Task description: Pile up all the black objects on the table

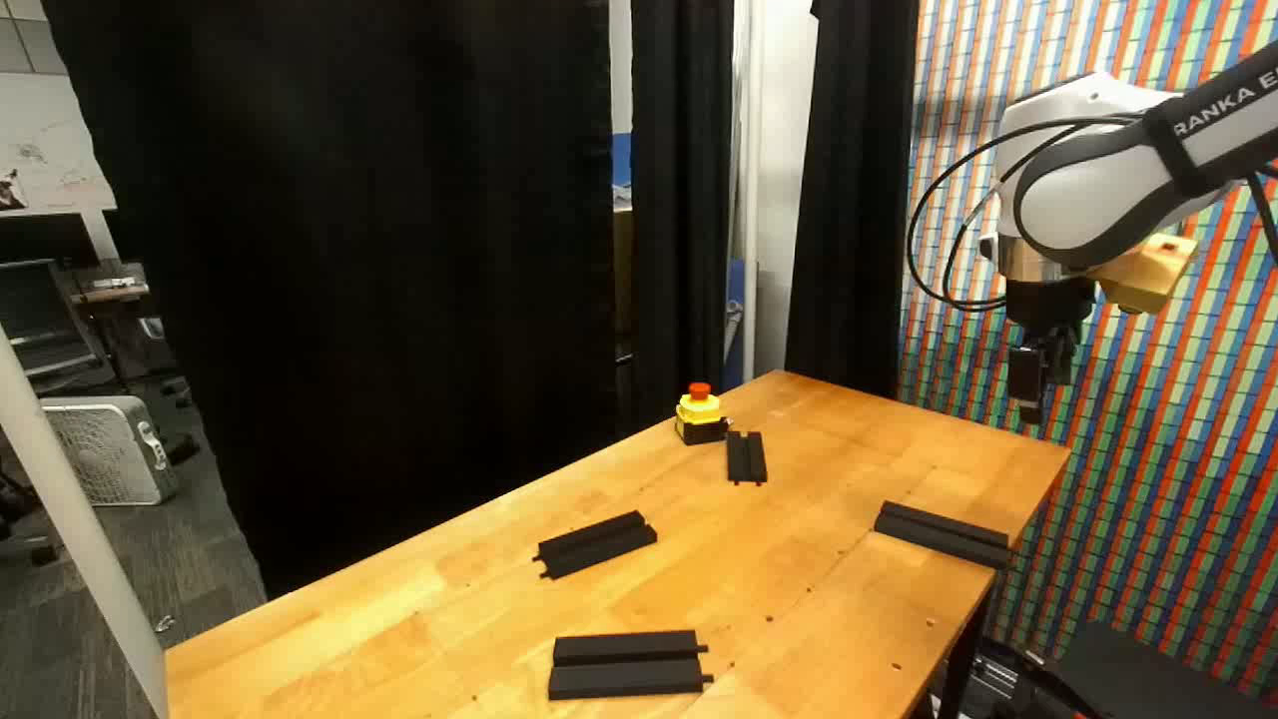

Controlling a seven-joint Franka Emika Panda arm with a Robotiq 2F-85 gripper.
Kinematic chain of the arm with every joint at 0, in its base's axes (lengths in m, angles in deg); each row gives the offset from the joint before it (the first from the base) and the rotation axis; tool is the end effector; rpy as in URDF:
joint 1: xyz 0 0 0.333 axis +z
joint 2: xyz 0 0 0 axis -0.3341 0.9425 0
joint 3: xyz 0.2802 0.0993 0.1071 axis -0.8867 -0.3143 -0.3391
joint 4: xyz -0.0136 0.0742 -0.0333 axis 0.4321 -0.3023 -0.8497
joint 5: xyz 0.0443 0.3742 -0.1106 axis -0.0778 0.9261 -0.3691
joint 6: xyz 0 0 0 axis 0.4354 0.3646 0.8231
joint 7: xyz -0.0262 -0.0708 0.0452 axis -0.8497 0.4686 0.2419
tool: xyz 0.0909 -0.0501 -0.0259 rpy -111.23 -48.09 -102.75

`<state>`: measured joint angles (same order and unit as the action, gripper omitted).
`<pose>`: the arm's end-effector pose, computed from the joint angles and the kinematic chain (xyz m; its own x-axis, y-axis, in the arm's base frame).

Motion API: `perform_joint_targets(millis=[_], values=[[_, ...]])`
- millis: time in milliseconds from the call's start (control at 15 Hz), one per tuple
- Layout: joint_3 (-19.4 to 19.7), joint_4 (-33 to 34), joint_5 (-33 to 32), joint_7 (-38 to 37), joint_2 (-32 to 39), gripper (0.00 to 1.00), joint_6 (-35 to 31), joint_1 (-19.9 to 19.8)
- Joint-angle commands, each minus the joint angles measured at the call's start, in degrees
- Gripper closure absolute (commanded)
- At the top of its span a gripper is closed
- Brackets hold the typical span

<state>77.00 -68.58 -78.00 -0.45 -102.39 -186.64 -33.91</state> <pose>0.3183 -0.1808 0.4092 0.9891 0.0972 -0.1103 0.1225 -0.9597 0.2530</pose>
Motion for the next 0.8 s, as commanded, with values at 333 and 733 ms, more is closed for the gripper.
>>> perform_joint_targets(millis=[333,733], values=[[0.2,1.0,-0.1,-0.1,-0.1,0.0,0.2,0.3],[-1.2,-7.1,2.6,-2.7,-1.4,0.0,-11.9,3.8]])
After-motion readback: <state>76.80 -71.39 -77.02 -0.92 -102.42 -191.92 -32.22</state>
